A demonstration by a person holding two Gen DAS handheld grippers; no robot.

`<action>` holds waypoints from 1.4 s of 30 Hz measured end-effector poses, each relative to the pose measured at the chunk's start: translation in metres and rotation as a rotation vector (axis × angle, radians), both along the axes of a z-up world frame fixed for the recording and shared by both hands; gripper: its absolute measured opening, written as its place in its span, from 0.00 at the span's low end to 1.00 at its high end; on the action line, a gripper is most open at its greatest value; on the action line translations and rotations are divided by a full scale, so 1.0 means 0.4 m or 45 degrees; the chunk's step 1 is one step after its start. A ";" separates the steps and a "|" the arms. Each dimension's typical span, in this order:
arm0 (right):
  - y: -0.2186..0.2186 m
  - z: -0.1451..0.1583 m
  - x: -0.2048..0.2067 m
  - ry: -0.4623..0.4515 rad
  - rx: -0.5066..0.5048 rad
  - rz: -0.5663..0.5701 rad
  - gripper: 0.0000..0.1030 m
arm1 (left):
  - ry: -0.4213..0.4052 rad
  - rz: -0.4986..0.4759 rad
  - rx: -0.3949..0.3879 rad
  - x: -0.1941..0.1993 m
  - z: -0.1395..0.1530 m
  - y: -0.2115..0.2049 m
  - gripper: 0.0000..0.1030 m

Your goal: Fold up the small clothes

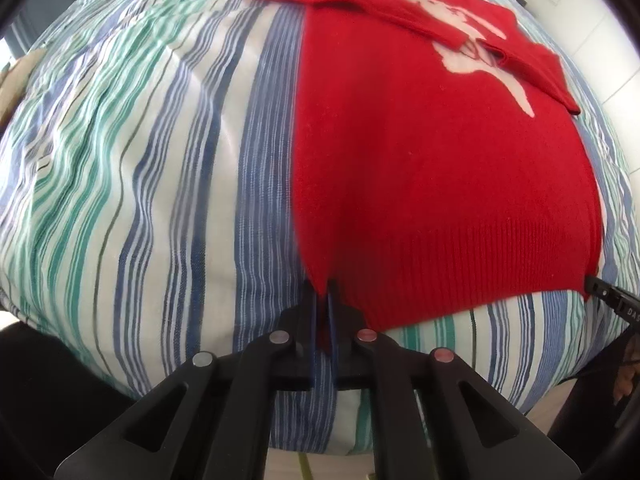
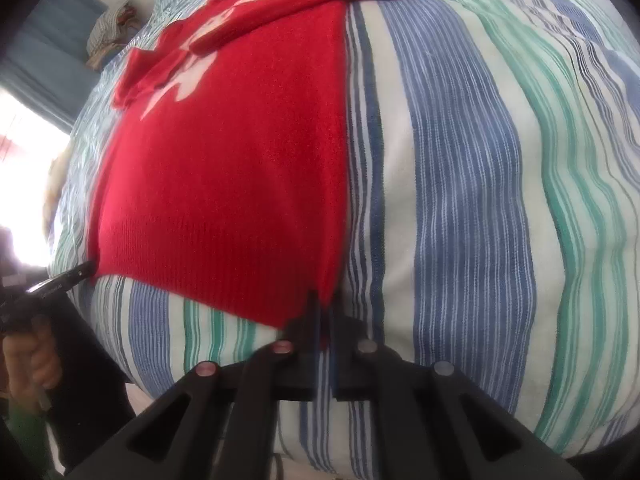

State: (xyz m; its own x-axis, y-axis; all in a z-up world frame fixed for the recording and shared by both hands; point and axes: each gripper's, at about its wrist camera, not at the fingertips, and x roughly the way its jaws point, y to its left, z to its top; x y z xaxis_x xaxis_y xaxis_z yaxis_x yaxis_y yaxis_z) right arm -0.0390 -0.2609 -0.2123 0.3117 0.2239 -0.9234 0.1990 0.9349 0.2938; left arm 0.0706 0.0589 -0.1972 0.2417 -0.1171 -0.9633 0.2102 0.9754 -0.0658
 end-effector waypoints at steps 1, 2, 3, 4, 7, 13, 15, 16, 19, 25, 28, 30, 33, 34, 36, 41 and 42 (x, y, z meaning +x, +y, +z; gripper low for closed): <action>0.002 0.002 -0.001 -0.010 -0.012 0.008 0.03 | -0.014 -0.013 0.020 -0.006 0.006 -0.006 0.08; 0.005 0.004 -0.003 -0.019 -0.023 0.015 0.03 | -0.025 -0.026 0.040 -0.012 0.015 -0.010 0.15; 0.007 0.009 -0.007 -0.027 -0.028 0.023 0.08 | -0.034 -0.035 0.057 -0.019 0.026 -0.011 0.31; 0.009 0.017 -0.012 -0.030 -0.025 0.033 0.12 | -0.040 -0.038 0.072 -0.028 0.039 -0.012 0.42; -0.011 0.067 -0.039 -0.017 -0.047 0.067 0.42 | -0.103 -0.019 0.101 -0.058 0.095 0.012 0.57; -0.033 0.273 0.062 -0.231 -0.447 0.261 0.46 | -0.242 0.160 0.034 -0.030 0.190 0.091 0.59; 0.007 0.305 0.166 -0.336 -0.524 0.408 0.53 | -0.257 0.205 0.019 -0.005 0.197 0.100 0.59; 0.037 0.305 0.222 -0.385 -0.541 0.500 0.55 | -0.261 0.221 0.013 -0.001 0.194 0.103 0.59; 0.140 0.247 0.384 -0.449 -0.531 0.741 0.56 | -0.268 0.257 -0.006 -0.005 0.203 0.091 0.59; 0.240 0.072 0.562 -0.433 -0.579 0.814 0.38 | -0.184 0.300 0.063 -0.020 0.162 0.125 0.59; 0.096 0.137 0.557 -0.504 -0.367 0.486 0.08 | -0.174 0.316 0.072 -0.027 0.158 0.143 0.59; -0.057 0.206 0.503 -0.570 -0.298 0.256 0.08 | -0.182 0.316 0.073 -0.027 0.158 0.144 0.59; -0.342 0.277 0.360 -0.612 -0.241 -0.144 0.08 | -0.182 0.306 0.055 -0.021 0.161 0.125 0.59; -0.432 0.287 0.304 -0.611 -0.230 -0.274 0.08 | -0.186 0.299 0.047 -0.017 0.163 0.114 0.59; -0.586 0.280 0.206 -0.579 -0.241 -0.485 0.08 | -0.187 0.278 0.027 -0.008 0.167 0.084 0.59; -0.774 0.173 0.062 -0.465 -0.115 -0.776 0.08 | -0.205 0.191 -0.007 0.001 0.199 -0.002 0.59; -0.784 0.155 0.062 -0.459 -0.093 -0.783 0.08 | -0.220 0.175 -0.006 -0.003 0.211 -0.014 0.59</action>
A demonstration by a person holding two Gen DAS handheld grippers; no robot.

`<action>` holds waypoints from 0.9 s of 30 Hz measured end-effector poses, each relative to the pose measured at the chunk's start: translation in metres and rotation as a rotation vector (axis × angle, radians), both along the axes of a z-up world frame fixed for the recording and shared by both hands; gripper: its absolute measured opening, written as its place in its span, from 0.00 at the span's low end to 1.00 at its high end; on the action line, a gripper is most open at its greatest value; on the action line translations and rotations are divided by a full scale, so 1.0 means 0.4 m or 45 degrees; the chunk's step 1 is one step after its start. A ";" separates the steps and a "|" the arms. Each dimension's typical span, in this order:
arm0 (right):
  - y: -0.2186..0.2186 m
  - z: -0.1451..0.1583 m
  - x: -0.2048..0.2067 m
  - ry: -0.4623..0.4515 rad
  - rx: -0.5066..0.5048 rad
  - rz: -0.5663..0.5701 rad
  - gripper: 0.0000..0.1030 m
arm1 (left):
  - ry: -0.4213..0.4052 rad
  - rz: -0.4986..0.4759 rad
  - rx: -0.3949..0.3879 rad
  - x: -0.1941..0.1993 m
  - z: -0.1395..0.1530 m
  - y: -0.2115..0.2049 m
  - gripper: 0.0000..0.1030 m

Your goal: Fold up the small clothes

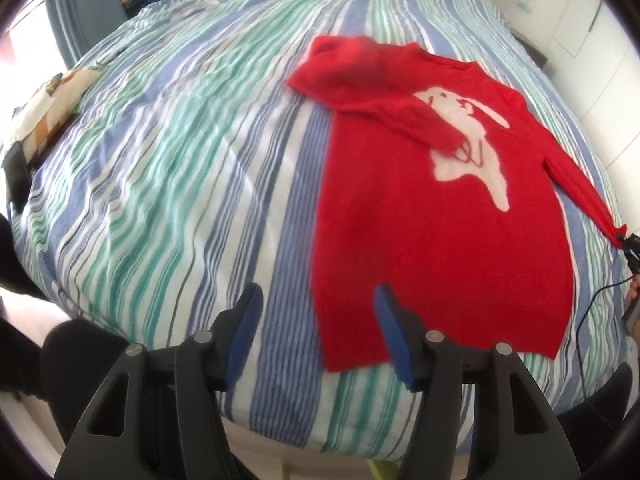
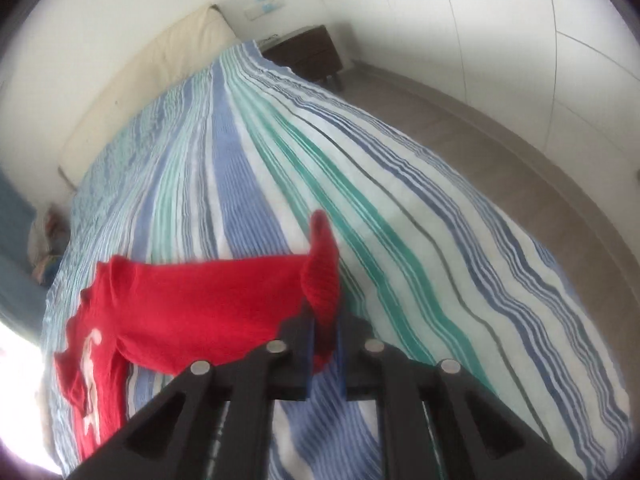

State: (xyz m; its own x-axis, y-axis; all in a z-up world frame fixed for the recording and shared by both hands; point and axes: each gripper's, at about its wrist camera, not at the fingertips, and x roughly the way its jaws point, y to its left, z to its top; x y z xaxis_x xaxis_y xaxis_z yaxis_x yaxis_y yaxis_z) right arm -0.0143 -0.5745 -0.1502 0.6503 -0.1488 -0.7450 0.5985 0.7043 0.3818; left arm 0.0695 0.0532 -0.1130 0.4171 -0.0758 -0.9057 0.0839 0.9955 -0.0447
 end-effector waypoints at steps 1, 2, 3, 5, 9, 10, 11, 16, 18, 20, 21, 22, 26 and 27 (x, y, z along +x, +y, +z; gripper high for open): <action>0.002 -0.015 -0.007 0.001 0.017 -0.005 0.08 | -0.013 -0.012 0.004 -0.003 0.010 -0.009 0.59; 0.005 -0.028 -0.011 -0.007 0.040 -0.009 0.08 | -0.022 -0.021 0.009 -0.006 0.018 -0.014 0.59; 0.004 -0.037 -0.016 -0.019 0.064 -0.013 0.11 | -0.029 -0.025 0.016 -0.010 0.024 -0.016 0.59; 0.001 -0.050 -0.029 -0.067 0.130 -0.035 0.19 | -0.034 -0.024 0.029 -0.014 0.029 -0.013 0.59; -0.014 -0.060 -0.053 -0.169 0.230 -0.067 0.37 | -0.017 -0.007 0.059 -0.019 0.016 0.001 0.59; -0.020 -0.061 -0.055 -0.161 0.235 -0.077 0.35 | -0.011 -0.002 0.064 -0.020 0.012 0.004 0.59; -0.023 -0.062 -0.055 -0.133 0.226 -0.089 0.28 | -0.010 0.002 0.069 -0.022 0.009 0.007 0.59; -0.043 -0.072 -0.094 0.000 0.136 -0.179 0.06 | -0.063 -0.032 0.156 -0.007 0.023 0.007 0.59; -0.041 -0.065 -0.113 0.044 0.073 -0.179 0.07 | -0.154 -0.085 0.192 0.023 0.060 -0.007 0.61; -0.034 -0.046 -0.136 0.093 -0.017 -0.217 0.21 | -0.293 -0.169 0.198 0.062 0.104 -0.040 0.75; -0.025 -0.029 -0.154 0.102 -0.061 -0.235 0.37 | -0.357 -0.241 0.200 0.085 0.119 -0.068 0.89; -0.008 -0.009 -0.173 0.093 -0.099 -0.242 0.46 | -0.396 -0.340 0.213 0.111 0.122 -0.104 0.92; 0.103 0.074 -0.224 -0.016 -0.170 -0.113 0.54 | -0.400 -0.853 0.348 0.199 0.028 -0.295 0.90; 0.143 0.085 -0.229 -0.034 -0.176 -0.061 0.54 | -0.382 -0.954 0.394 0.219 -0.012 -0.336 0.87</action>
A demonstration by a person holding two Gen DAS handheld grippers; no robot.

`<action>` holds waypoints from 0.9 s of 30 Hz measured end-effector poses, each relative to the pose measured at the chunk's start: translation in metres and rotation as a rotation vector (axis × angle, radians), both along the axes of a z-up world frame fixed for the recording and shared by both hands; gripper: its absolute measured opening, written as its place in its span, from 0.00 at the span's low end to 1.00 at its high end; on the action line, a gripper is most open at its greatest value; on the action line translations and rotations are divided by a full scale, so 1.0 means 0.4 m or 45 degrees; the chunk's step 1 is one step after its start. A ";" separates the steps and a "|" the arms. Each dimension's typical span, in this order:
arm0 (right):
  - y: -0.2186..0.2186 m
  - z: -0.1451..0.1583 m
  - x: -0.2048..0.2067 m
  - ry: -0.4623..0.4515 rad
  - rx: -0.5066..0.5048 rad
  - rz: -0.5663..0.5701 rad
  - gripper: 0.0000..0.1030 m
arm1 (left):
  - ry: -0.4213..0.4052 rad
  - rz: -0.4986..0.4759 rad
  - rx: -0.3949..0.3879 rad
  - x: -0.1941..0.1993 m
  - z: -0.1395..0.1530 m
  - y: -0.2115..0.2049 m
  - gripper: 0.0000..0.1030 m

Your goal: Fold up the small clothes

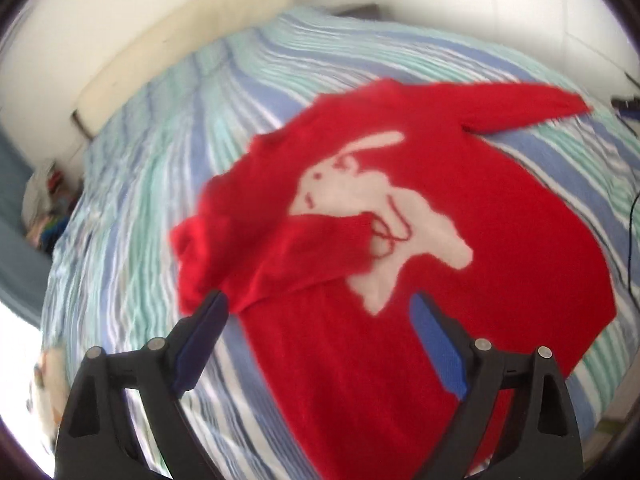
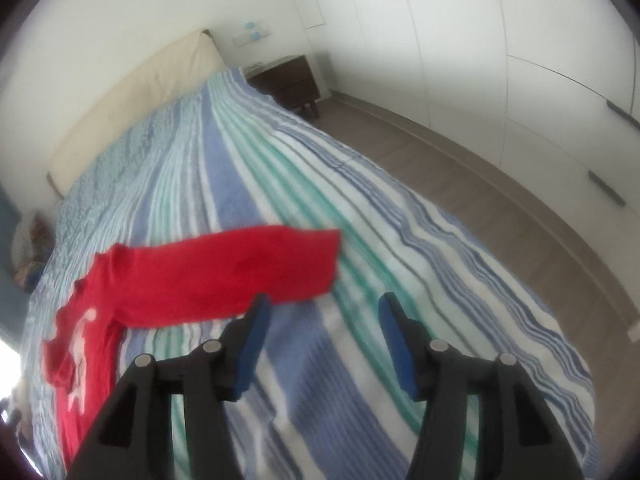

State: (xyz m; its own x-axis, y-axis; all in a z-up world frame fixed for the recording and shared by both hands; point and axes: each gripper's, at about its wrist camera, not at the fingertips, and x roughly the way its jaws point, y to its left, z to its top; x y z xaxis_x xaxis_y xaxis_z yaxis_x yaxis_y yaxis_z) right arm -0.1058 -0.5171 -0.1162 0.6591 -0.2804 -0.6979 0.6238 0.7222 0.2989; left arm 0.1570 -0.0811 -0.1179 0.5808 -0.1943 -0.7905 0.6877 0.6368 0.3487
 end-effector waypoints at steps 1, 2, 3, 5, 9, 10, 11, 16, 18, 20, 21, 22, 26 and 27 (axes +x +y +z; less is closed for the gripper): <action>0.042 0.006 -0.004 -0.013 -0.003 0.058 0.54 | 0.021 -0.056 0.049 0.022 -0.035 -0.033 0.86; 0.084 0.009 -0.008 -0.021 -0.002 0.113 0.54 | 0.054 -0.084 0.086 0.049 -0.070 -0.057 0.85; 0.126 0.007 -0.009 -0.027 0.003 0.161 0.54 | 0.081 -0.082 0.102 0.077 -0.095 -0.074 0.82; 0.206 -0.004 -0.002 -0.038 0.018 0.242 0.54 | 0.160 -0.006 0.078 0.141 -0.134 -0.083 0.73; 0.329 -0.043 0.014 -0.039 0.009 0.359 0.54 | 0.388 0.177 -0.090 0.227 -0.160 -0.045 0.07; 0.351 -0.053 0.018 -0.028 -0.004 0.382 0.54 | 0.389 0.202 -0.152 0.232 -0.141 -0.023 0.07; 0.368 -0.063 0.024 -0.015 -0.013 0.403 0.54 | 0.391 0.240 -0.235 0.238 -0.110 0.011 0.06; 0.403 -0.067 0.035 0.002 -0.101 0.470 0.54 | 0.301 0.707 -0.688 0.303 0.070 0.378 0.06; 0.402 -0.073 0.035 0.012 -0.113 0.465 0.54 | 0.241 1.004 -0.769 0.328 0.089 0.572 0.06; 0.400 -0.088 0.042 0.027 -0.088 0.463 0.54 | 0.190 1.271 -0.741 0.346 0.074 0.726 0.06; 0.400 -0.096 0.047 0.035 -0.078 0.462 0.54 | 0.183 1.389 -0.730 0.344 0.058 0.795 0.06; 0.402 -0.100 0.051 0.039 -0.070 0.466 0.54 | 0.187 1.473 -0.725 0.341 0.039 0.848 0.06; 0.422 -0.111 0.066 0.062 -0.089 0.495 0.54 | 0.258 1.606 -0.751 0.315 -0.045 0.931 0.06; 0.428 -0.114 0.068 0.071 -0.097 0.503 0.54 | 0.269 1.609 -0.748 0.313 -0.057 0.932 0.06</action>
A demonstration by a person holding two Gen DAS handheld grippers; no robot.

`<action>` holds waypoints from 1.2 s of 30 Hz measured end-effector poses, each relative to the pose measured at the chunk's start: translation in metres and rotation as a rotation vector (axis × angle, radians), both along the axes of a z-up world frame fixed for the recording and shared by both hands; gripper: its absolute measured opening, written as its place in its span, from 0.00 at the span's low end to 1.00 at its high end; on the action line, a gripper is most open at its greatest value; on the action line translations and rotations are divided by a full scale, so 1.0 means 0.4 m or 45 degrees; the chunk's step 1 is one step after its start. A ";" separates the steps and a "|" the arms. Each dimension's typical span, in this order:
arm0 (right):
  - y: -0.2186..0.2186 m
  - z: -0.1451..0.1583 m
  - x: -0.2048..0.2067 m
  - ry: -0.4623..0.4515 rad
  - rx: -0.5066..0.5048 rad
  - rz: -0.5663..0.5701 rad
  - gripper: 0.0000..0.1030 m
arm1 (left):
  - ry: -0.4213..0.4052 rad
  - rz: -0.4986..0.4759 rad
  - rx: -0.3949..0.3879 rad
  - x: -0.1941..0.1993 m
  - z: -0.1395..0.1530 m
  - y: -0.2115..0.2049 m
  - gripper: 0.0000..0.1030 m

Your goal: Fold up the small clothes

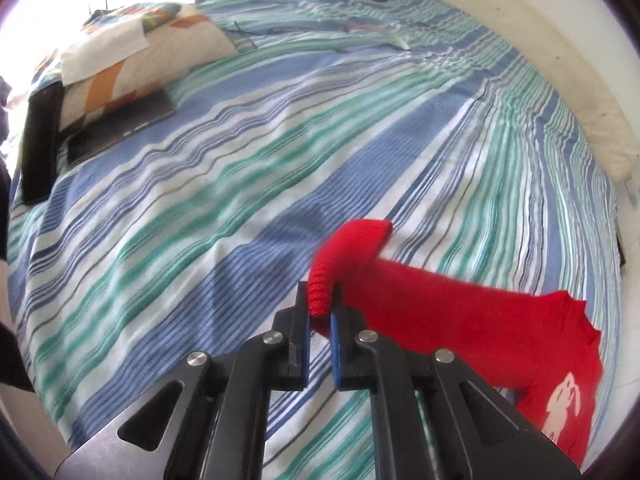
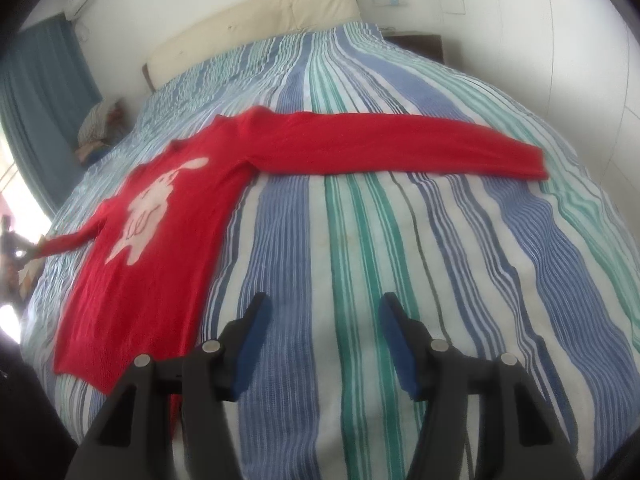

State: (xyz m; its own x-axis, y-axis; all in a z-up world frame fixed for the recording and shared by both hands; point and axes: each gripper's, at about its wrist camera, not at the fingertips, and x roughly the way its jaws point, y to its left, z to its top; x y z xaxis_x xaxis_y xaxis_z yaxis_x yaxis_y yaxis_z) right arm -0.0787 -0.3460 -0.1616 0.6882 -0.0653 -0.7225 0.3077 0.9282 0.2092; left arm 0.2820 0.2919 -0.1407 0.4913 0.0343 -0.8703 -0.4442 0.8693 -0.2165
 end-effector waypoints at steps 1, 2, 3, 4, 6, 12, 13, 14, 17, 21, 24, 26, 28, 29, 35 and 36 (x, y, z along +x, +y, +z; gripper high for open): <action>0.005 -0.004 0.002 0.009 -0.008 0.006 0.54 | 0.015 -0.007 0.004 0.005 -0.012 -0.004 0.06; 0.009 -0.007 0.002 0.018 -0.016 0.011 0.54 | 0.033 -0.014 0.013 0.002 -0.022 -0.005 0.06; 0.013 -0.011 0.003 0.027 -0.024 0.016 0.54 | 0.056 -0.015 0.021 0.005 -0.039 -0.004 0.06; 0.015 -0.015 0.005 0.036 -0.030 0.018 0.54 | 0.082 -0.008 0.021 0.007 -0.058 0.001 0.06; 0.014 -0.023 0.008 0.051 -0.032 0.019 0.54 | 0.124 0.032 -0.010 0.006 -0.097 0.023 0.06; -0.001 -0.045 0.009 0.094 -0.022 -0.007 0.54 | 0.143 0.053 -0.028 -0.010 -0.137 0.038 0.16; -0.004 -0.046 0.009 0.098 -0.021 -0.012 0.54 | 0.147 0.039 0.004 -0.014 -0.129 0.033 0.21; -0.005 -0.045 0.008 0.101 -0.024 -0.018 0.54 | 0.156 0.034 0.036 -0.023 -0.118 0.031 0.37; -0.011 -0.030 0.000 0.091 -0.034 -0.034 0.60 | 0.131 -0.018 0.141 -0.079 -0.062 0.010 0.61; -0.001 0.001 -0.017 0.099 0.002 0.003 0.62 | 0.078 -0.321 0.095 -0.212 0.011 -0.102 0.61; 0.055 0.012 -0.021 0.136 0.096 0.164 0.62 | 0.050 -0.648 0.024 -0.339 0.043 -0.270 0.63; 0.111 0.010 -0.024 0.166 0.206 0.296 0.62 | 0.001 -0.854 0.018 -0.430 0.053 -0.398 0.64; 0.168 0.002 -0.022 0.212 0.260 0.400 0.62 | -0.035 -1.005 0.007 -0.501 0.045 -0.511 0.64; 0.195 -0.002 -0.019 0.232 0.257 0.429 0.62 | -0.049 -1.067 0.003 -0.529 0.035 -0.562 0.64; 0.329 0.007 0.040 0.164 0.150 0.611 0.61 | 0.121 -1.198 0.194 -0.587 -0.111 -0.733 0.64; 0.338 -0.012 0.057 0.185 0.151 0.632 0.61 | 0.171 -1.180 0.217 -0.590 -0.136 -0.728 0.65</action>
